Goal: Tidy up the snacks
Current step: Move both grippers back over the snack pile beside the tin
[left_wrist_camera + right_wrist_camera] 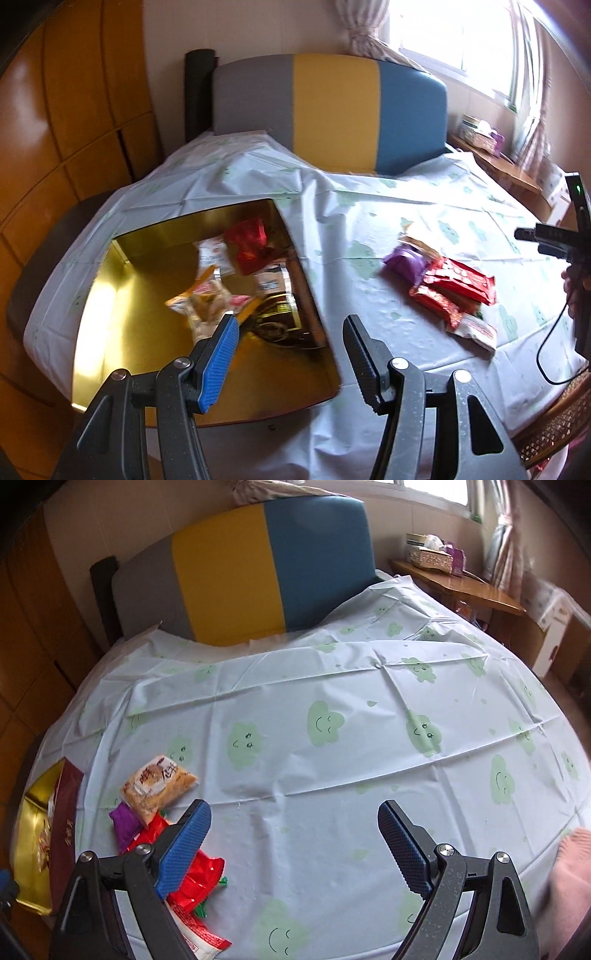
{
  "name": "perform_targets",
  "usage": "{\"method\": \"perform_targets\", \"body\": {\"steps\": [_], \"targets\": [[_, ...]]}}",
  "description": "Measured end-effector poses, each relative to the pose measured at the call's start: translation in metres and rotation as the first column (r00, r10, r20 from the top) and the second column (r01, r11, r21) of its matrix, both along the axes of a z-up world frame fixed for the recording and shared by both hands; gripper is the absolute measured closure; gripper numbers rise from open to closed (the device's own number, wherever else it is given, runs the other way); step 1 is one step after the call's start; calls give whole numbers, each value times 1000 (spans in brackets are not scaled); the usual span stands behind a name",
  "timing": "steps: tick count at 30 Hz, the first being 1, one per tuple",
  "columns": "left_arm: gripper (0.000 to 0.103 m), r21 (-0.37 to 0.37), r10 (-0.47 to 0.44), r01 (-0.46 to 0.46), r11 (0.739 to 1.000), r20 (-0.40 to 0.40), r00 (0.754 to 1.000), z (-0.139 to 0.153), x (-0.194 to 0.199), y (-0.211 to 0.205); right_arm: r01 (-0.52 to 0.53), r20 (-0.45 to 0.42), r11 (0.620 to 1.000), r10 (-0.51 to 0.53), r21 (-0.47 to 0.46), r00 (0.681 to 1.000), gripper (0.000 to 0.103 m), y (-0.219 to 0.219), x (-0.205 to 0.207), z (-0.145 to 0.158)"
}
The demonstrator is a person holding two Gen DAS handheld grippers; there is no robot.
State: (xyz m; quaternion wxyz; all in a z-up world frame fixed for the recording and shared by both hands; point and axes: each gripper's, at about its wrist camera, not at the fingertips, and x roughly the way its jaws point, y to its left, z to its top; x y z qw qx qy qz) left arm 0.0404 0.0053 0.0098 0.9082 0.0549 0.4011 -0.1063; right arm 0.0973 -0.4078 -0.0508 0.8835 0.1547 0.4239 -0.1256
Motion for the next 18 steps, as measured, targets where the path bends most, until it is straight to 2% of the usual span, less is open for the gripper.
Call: {"method": "perform_targets", "body": {"steps": [7, 13, 18], "targets": [[43, 6, -107, 107, 994, -35, 994, -5, 6, -38, 2, 0, 1000, -2, 17, 1000, 8, 1, 1, -1], [49, -52, -196, 191, 980, -124, 973, -18, 16, -73, 6, -7, 999, -6, 33, 1000, 8, -1, 0, -2], [54, -87, -239, 225, 970, -195, 951, -35, 23, -98, -5, -19, 999, 6, 47, 1000, 7, 1, 2, -4]]}}
